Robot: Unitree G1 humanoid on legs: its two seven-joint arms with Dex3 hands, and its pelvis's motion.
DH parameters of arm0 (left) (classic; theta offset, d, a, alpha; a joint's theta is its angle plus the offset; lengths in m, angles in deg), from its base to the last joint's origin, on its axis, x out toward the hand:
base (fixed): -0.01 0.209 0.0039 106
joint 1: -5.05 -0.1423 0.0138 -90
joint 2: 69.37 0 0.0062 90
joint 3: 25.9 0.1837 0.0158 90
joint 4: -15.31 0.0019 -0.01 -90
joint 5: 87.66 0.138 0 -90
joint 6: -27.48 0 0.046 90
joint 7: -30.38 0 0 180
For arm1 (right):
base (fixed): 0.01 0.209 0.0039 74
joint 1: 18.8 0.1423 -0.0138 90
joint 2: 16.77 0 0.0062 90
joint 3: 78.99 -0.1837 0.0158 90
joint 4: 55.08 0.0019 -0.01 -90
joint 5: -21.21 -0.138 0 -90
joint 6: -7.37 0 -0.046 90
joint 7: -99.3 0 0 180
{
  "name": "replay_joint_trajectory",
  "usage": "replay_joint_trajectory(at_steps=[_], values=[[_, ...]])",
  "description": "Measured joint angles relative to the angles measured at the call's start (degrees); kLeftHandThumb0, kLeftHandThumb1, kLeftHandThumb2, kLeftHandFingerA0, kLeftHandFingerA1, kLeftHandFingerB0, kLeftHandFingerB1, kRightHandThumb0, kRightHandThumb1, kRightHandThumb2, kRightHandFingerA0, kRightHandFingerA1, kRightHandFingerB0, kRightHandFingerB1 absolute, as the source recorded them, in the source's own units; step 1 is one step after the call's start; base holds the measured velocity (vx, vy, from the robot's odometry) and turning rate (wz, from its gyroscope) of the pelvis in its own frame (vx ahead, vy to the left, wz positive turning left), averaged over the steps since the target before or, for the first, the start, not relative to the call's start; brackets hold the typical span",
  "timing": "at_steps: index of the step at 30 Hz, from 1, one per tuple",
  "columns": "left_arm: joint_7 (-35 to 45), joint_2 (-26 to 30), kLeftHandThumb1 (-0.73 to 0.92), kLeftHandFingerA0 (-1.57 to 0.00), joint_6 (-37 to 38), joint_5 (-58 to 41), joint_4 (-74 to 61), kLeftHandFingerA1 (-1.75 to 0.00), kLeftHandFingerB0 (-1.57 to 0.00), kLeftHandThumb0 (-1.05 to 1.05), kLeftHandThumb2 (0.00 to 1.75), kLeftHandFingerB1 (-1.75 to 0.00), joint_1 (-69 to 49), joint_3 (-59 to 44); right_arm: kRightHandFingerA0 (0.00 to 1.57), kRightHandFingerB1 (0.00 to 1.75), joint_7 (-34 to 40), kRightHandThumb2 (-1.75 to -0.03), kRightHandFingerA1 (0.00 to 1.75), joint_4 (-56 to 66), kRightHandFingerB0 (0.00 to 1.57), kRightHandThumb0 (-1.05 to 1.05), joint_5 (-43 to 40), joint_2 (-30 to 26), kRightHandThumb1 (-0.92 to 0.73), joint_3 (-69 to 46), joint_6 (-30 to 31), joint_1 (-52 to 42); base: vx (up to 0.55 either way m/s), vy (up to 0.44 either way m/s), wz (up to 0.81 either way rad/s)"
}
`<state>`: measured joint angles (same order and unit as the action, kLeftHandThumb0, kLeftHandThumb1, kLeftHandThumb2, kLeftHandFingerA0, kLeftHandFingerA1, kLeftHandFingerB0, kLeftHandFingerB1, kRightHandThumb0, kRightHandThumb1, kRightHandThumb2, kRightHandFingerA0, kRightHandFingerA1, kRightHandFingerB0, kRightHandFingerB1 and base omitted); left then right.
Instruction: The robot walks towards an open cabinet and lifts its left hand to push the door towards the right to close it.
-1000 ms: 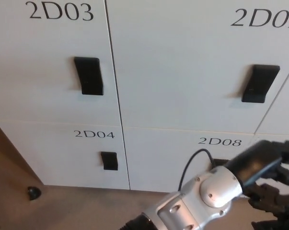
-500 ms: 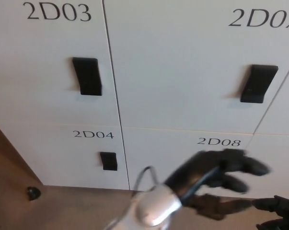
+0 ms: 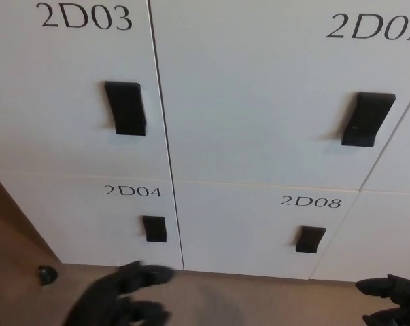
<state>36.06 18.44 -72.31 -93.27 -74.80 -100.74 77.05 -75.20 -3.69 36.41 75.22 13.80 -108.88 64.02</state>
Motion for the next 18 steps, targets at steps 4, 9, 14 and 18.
replay_joint_trajectory(at_steps=[4,9,14,18], values=[[1.1,0.1,0.68,-0.48,0.0,-2.7,1.2,-0.60,-0.40,-0.23,0.60,-0.61,-1.9,-8.1,0.80,0.45,-0.2,-0.59,0.51,0.0,0.65,-0.32,-0.1,0.0,-0.67,-0.9,1.2,0.0,0.00,0.000,0.00],[3.3,-0.5,0.66,-0.50,0.4,-6.1,4.2,-0.60,-0.40,-0.24,0.59,-0.60,-2.3,-15.6,0.80,0.45,-0.9,-0.60,0.51,0.2,0.65,-0.34,-0.4,-0.4,-0.66,-1.7,3.1,-0.1,0.00,0.000,0.00],[4.6,-1.2,0.66,-0.50,0.6,-7.0,5.0,-0.60,-0.40,-0.25,0.59,-0.60,-2.1,-17.0,0.79,0.45,-1.3,-0.58,0.50,0.6,0.64,-0.33,-0.7,-0.4,-0.67,-1.9,4.2,-0.1,0.00,0.000,0.00],[5.5,-1.6,0.66,-0.52,0.7,-7.1,5.3,-0.60,-0.41,-0.26,0.59,-0.60,-1.8,-17.5,0.79,0.45,-1.8,-0.58,0.50,0.9,0.64,-0.33,-1.0,-0.4,-0.67,-2.0,5.0,-0.1,0.00,0.000,0.00]])
